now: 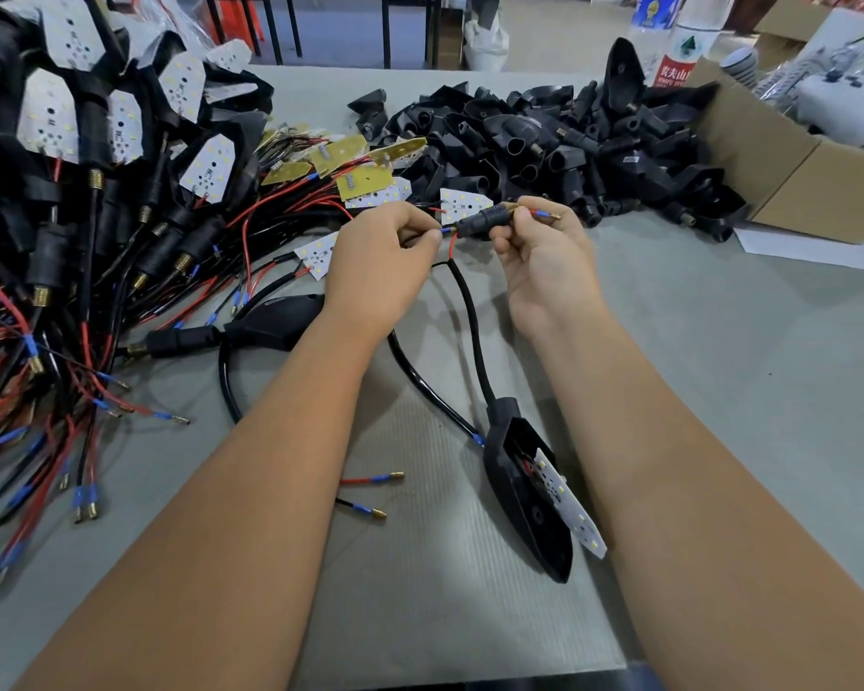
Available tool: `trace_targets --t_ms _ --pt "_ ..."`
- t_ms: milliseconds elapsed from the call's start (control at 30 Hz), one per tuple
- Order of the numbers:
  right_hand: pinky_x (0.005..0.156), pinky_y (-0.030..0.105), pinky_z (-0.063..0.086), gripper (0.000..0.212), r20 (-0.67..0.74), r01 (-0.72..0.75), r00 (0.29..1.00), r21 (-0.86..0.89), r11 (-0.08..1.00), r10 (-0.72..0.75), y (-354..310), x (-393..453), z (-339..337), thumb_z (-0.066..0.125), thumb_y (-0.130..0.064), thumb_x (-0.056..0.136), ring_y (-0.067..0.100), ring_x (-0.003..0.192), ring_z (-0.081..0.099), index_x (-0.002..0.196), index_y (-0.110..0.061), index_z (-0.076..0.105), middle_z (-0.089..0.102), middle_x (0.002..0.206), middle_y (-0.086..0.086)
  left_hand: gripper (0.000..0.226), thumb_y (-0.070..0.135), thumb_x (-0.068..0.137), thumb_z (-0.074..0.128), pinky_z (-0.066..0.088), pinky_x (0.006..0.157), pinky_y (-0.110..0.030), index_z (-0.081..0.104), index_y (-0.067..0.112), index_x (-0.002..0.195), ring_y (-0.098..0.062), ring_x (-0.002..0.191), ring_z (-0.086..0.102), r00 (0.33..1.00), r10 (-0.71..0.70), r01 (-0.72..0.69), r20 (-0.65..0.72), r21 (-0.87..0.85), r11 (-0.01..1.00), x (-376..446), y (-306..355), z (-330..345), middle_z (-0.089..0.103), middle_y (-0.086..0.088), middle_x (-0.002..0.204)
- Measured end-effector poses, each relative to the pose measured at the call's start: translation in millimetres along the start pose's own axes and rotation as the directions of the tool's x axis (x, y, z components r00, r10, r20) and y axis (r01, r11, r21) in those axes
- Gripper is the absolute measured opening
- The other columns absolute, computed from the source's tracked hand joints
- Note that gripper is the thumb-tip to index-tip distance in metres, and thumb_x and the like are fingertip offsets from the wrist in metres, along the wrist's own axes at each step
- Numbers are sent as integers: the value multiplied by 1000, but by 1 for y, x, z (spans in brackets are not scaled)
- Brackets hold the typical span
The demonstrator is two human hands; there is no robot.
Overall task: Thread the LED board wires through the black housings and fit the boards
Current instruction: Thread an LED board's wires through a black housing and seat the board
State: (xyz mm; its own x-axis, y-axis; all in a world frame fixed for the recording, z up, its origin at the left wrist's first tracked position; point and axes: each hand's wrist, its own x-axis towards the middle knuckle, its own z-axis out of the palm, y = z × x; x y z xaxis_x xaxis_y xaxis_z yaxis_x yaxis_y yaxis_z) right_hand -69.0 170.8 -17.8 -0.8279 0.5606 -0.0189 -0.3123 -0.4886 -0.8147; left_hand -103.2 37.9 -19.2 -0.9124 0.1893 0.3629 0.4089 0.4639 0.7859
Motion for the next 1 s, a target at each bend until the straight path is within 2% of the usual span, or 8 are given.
trace_targets --t_ms 167,300,433,567,667,767,900,1000 --pt "55 17 47 20 21 6 1000 -8 1000 -6 0 0 1 45 6 98 12 55 54 88 -9 54 60 76 8 17 16 88 62 51 67 -24 68 29 78 -3 63 61 999 -33 33 4 -56 998 -2 1 -3 66 15 67" --pt "55 19 47 19 44 0 999 -12 1000 0 -2 -2 2 46 4 98 13 57 55 88 -10 54 60 76 8 20 15 85 63 59 73 -36 67 30 71 -18 72 70 995 -94 95 20 -106 990 -2 4 -5 70 6 67" --pt "53 18 46 17 62 -51 997 17 999 50 -5 -3 2 57 2 93 11 56 54 83 -11 53 58 72 5 22 15 86 63 58 75 -34 66 30 71 -16 73 69 994 -100 103 31 -136 985 -4 6 -4 69 8 66" --pt "55 18 43 25 76 -51 996 24 998 49 -4 -4 1 60 10 87 10 58 52 97 -11 50 57 76 5 22 13 86 65 58 75 -36 67 29 71 -16 71 69 997 -68 73 33 -160 984 -4 5 -3 68 10 65" --pt "52 15 43 19 91 -145 986 100 984 136 -7 -5 0 63 6 87 7 56 53 94 -10 57 58 75 2 18 14 87 65 56 70 -30 68 27 75 -7 65 65 999 -29 31 15 -140 990 -3 3 -1 68 12 66" --pt "54 14 47 11 150 -184 973 42 982 176 -8 -5 0 61 1 90 5 53 55 88 -9 65 62 72 2 15 15 88 65 48 65 -20 68 26 77 1 62 59 999 -2 -4 -39 -144 990 -2 2 0 66 13 68" --pt "67 17 52 19 287 -140 946 -62 988 152 -5 -9 -1 54 2 94 10 65 58 101 -13 63 64 85 6 10 18 90 64 43 63 -11 69 22 82 4 63 57 999 17 -19 -33 -67 998 -2 2 0 64 14 70" --pt "70 20 52 24 341 -95 932 -93 991 122 -4 -11 1 48 7 96 13 68 56 109 -10 58 64 93 9 9 18 90 63 39 61 -5 69 22 85 6 66 56 999 41 -41 -17 -16 999 -3 3 -2 61 18 73"
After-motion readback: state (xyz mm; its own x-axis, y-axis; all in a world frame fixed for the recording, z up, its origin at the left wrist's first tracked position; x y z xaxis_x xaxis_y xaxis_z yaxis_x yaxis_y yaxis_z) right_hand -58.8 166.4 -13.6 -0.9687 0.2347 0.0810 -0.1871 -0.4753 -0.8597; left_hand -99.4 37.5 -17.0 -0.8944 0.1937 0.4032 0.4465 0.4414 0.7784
